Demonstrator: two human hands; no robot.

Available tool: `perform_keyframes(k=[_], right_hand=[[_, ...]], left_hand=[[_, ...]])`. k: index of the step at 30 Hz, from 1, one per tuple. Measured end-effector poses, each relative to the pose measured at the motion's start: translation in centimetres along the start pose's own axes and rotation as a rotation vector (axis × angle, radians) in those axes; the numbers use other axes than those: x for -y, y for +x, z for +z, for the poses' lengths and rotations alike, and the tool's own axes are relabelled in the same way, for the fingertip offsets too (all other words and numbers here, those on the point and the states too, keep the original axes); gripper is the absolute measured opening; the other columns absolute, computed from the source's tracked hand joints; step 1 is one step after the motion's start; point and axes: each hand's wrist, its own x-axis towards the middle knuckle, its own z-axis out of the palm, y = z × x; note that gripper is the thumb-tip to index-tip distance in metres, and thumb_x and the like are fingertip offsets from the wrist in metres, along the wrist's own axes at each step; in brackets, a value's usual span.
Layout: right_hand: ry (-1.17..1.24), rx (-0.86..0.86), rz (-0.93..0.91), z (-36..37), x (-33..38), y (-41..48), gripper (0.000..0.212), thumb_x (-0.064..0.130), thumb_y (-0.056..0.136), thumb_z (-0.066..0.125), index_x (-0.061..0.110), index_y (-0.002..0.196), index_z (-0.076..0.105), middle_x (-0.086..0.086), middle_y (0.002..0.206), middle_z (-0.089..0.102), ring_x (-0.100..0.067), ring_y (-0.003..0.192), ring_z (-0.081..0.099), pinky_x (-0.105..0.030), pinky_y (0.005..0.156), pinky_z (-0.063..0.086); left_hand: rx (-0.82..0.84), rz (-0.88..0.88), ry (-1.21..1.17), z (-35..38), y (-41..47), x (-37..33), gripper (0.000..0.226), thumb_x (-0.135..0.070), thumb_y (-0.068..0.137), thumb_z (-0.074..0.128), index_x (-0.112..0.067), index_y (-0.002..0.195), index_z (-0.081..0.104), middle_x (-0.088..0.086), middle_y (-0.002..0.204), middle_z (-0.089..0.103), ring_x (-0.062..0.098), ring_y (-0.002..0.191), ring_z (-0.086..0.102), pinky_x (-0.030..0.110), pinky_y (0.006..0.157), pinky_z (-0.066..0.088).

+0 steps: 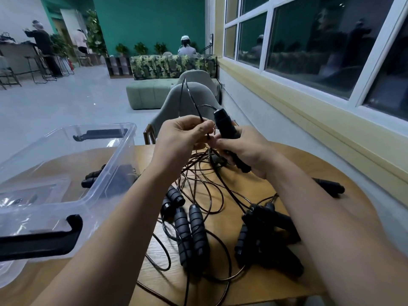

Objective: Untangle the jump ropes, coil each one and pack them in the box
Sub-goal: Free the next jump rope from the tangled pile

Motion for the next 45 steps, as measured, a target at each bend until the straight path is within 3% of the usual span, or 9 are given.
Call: perform_keyframes(k=[4,8,13,16,21,26,36,40,45], right_hand=[[-0.007,-0.027,-0.010,0.7,-0.3,0.0,0.021,0.012,0.092,0.082,-0.005,0.102,0.074,-0.008,0.070,0.063,-0.016,0.056,0.053,-0.027,0.051,0.045],[0.017,-0.094,-0.027,0.6,-0.6,0.1,0.018,0.009,0.095,0.079,-0.006,0.103,0.072,-0.005,0.067,0.061,-0.014,0.053,0.054,-0.025,0.049,0.045],[0.056,-0.120,-0.071,0.4,-0.4,0.2,0.015,0.010,0.094,0.079,-0.001,0.099,0.073,-0.007,0.070,0.062,-0.017,0.057,0.056,-0.024,0.052,0.048],[0.077,-0.144,-0.082,0.3,-0.4,0.3,0.020,0.011,0.094,0.079,-0.005,0.100,0.071,-0.007,0.068,0.063,-0.025,0.060,0.052,-0.029,0.054,0.046],[0.145,-0.223,-0.131,0.0,0.4,0.4,0.010,0.010,0.093,0.079,0.006,0.094,0.070,-0.004,0.067,0.061,-0.020,0.055,0.049,-0.032,0.053,0.044],[0.249,-0.313,-0.161,-0.7,1.9,0.3,0.011,0.008,0.094,0.077,0.009,0.089,0.067,-0.002,0.064,0.058,-0.018,0.053,0.047,-0.034,0.052,0.038],[0.495,-0.542,-0.078,-1.9,1.9,0.6,0.017,0.016,0.094,0.079,0.012,0.086,0.066,-0.001,0.067,0.063,-0.012,0.051,0.048,-0.028,0.052,0.039],[0.487,-0.414,0.139,-0.5,-1.4,0.7,0.034,0.034,0.087,0.088,0.008,0.101,0.070,0.003,0.068,0.065,-0.009,0.051,0.050,-0.023,0.046,0.044],[0.411,-0.296,0.226,2.7,-4.3,-0.1,0.024,0.021,0.086,0.089,0.008,0.093,0.069,-0.004,0.070,0.066,-0.011,0.052,0.049,-0.024,0.047,0.038]], left_hand=[[-0.038,-0.010,0.029,-0.1,0.2,1.1,0.010,-0.024,0.096,0.078,-0.014,0.097,0.081,0.010,0.092,0.079,0.021,0.087,0.072,0.042,0.082,0.057],[-0.032,-0.046,0.084,0.1,0.3,1.9,0.012,-0.033,0.097,0.076,-0.025,0.105,0.080,-0.006,0.095,0.078,0.006,0.089,0.069,0.029,0.076,0.049],[0.072,-0.087,0.212,1.0,-0.4,2.7,0.014,-0.015,0.096,0.065,-0.022,0.106,0.072,-0.011,0.095,0.078,-0.003,0.089,0.069,0.015,0.075,0.048],[0.121,0.035,0.558,0.7,-0.7,3.0,0.012,-0.020,0.091,0.072,-0.024,0.102,0.068,-0.013,0.093,0.076,-0.008,0.087,0.066,0.004,0.070,0.042],[0.122,0.191,0.910,0.1,-0.3,4.8,0.010,-0.036,0.095,0.074,-0.026,0.095,0.075,-0.010,0.086,0.075,0.005,0.080,0.064,0.025,0.066,0.045],[0.089,0.165,0.932,-1.1,0.3,6.7,0.015,-0.043,0.097,0.069,-0.030,0.094,0.074,-0.011,0.080,0.072,0.014,0.077,0.065,0.042,0.074,0.056],[0.094,0.114,0.946,-2.6,0.7,8.1,0.024,-0.048,0.095,0.065,-0.027,0.092,0.076,-0.010,0.078,0.073,0.019,0.079,0.068,0.046,0.074,0.057],[0.089,0.125,0.912,-2.5,0.7,7.8,0.025,-0.045,0.094,0.063,-0.024,0.091,0.077,-0.010,0.080,0.075,0.015,0.077,0.068,0.044,0.073,0.057],[0.080,0.201,0.944,-2.2,0.8,7.4,0.021,-0.040,0.096,0.067,-0.023,0.091,0.079,-0.009,0.079,0.076,0.016,0.075,0.067,0.040,0.070,0.055]])
